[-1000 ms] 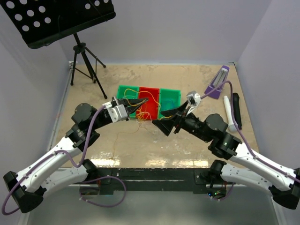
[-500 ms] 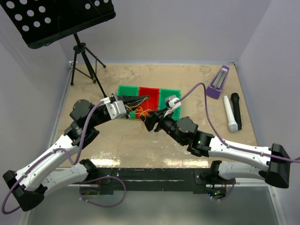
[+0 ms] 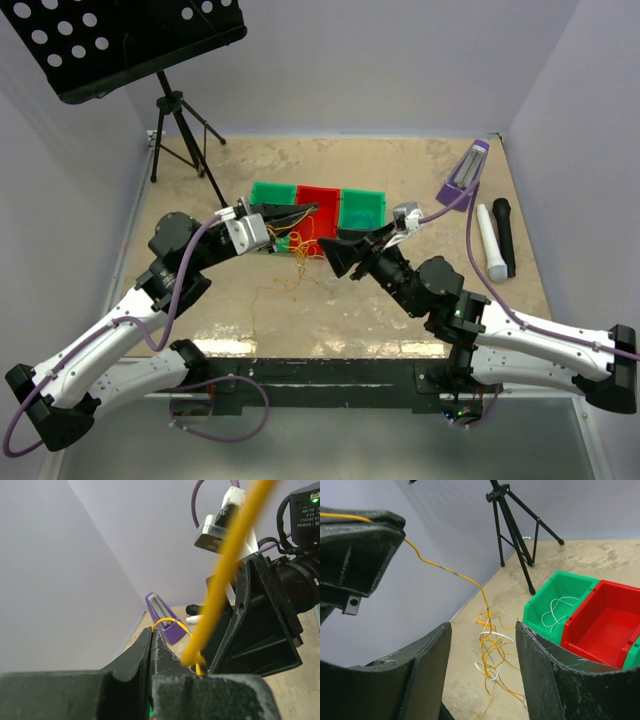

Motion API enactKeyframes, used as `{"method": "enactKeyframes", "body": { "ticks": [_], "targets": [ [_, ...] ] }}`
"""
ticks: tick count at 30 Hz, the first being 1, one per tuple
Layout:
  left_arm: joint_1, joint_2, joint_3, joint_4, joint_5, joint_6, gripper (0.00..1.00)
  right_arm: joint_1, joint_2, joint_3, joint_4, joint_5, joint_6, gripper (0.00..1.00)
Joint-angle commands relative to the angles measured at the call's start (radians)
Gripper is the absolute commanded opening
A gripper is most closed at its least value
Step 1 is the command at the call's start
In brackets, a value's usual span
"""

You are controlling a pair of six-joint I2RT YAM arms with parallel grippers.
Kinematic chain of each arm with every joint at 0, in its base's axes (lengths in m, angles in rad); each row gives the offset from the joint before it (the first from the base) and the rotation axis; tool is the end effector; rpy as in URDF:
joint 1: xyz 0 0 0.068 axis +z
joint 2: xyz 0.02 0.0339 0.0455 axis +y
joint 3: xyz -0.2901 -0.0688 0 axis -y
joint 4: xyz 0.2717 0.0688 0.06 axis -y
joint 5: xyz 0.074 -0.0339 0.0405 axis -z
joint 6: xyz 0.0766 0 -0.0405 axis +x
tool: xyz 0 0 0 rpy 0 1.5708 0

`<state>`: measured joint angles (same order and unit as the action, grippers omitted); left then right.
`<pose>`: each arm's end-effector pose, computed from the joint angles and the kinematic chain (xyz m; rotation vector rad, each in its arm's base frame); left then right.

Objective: Untangle the cables

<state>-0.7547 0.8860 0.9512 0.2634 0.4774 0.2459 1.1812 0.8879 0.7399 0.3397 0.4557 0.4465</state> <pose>0.1494 -0.1888 0.4616 0.9687 0.8893 -0.7311 0.1279 0.2228 0.3850 -0.1378 1.4735 1.0291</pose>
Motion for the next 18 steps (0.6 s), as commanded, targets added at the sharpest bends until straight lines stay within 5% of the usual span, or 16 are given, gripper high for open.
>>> {"method": "enactKeyframes", "body": {
  "ticks": [1,7,13,18],
  "targets": [
    [0.003,-0.01,-0.003,0.031,0.018,-0.026,0.0,0.005,0.015,0.027,-0.012,0.034,-0.028,0.58],
    [0.005,-0.002,0.018,0.034,0.049,-0.056,0.0,0.005,0.173,0.105,0.064,0.032,-0.068,0.51],
    [0.005,-0.001,0.041,0.045,0.076,-0.079,0.0,0.005,0.293,0.13,0.168,0.093,-0.057,0.24],
    [0.005,-0.001,0.076,0.082,0.089,-0.076,0.0,0.005,0.371,0.07,0.147,0.098,0.027,0.19]
  ]
}}
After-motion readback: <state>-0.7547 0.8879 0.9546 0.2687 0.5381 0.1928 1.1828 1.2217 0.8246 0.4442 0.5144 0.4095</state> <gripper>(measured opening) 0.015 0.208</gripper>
